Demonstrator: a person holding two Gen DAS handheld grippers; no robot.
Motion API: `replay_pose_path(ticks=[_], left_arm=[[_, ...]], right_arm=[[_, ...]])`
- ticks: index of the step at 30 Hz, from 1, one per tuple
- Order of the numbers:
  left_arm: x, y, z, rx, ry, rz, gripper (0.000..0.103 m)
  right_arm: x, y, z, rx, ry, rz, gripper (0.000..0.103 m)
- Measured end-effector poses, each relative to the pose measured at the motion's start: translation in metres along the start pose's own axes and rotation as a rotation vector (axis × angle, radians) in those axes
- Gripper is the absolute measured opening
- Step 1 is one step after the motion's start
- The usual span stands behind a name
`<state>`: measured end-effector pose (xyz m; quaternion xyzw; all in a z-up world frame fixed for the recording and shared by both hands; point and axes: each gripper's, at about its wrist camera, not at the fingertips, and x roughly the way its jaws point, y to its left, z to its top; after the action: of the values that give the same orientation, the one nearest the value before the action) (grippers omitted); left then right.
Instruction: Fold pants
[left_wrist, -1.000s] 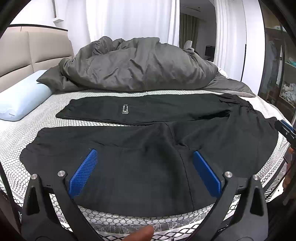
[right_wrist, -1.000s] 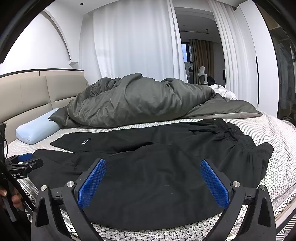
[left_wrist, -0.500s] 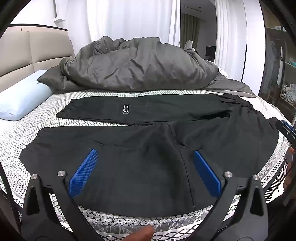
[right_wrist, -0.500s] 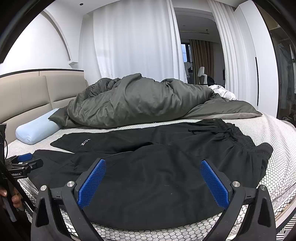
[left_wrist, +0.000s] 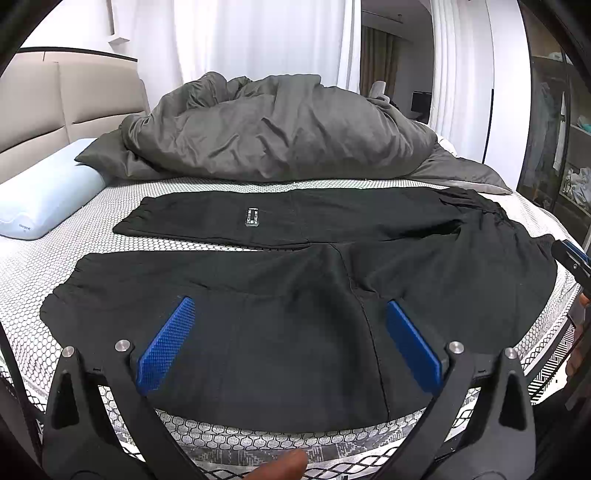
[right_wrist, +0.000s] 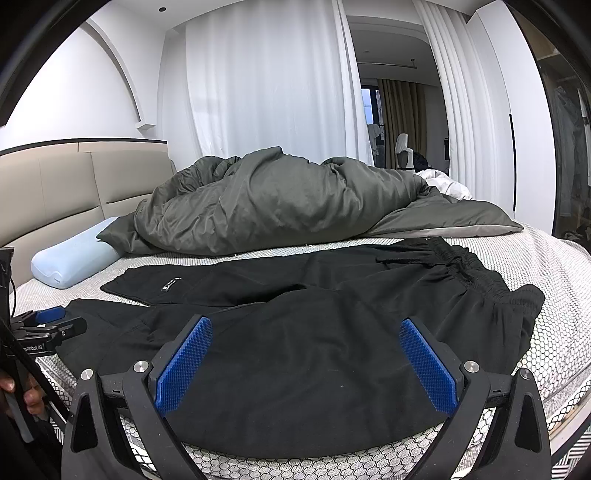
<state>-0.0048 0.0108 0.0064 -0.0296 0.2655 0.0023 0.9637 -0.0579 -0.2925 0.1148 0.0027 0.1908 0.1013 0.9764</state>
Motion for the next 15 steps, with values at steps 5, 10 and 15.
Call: replay_pose_path(ticks=[5,10,15], left_arm=[[-0.0001,0.0001,-0.0002,0.0,0.0,0.0,0.102],[-0.0002,0.0005,-0.0004,0.0,0.0,0.0,0.102],[0.0001,0.0014,0.0004,-0.006,-0.001,0.0,0.102]], right_arm=[[0.0,0.0,0.0001,-0.001,0.0,0.0,0.103],[-0.0003,-0.0006,0.0006,0.004,0.0,0.0,0.103],[-0.0001,-0.001,0.0006,0.003,0.001,-0.001,0.103]])
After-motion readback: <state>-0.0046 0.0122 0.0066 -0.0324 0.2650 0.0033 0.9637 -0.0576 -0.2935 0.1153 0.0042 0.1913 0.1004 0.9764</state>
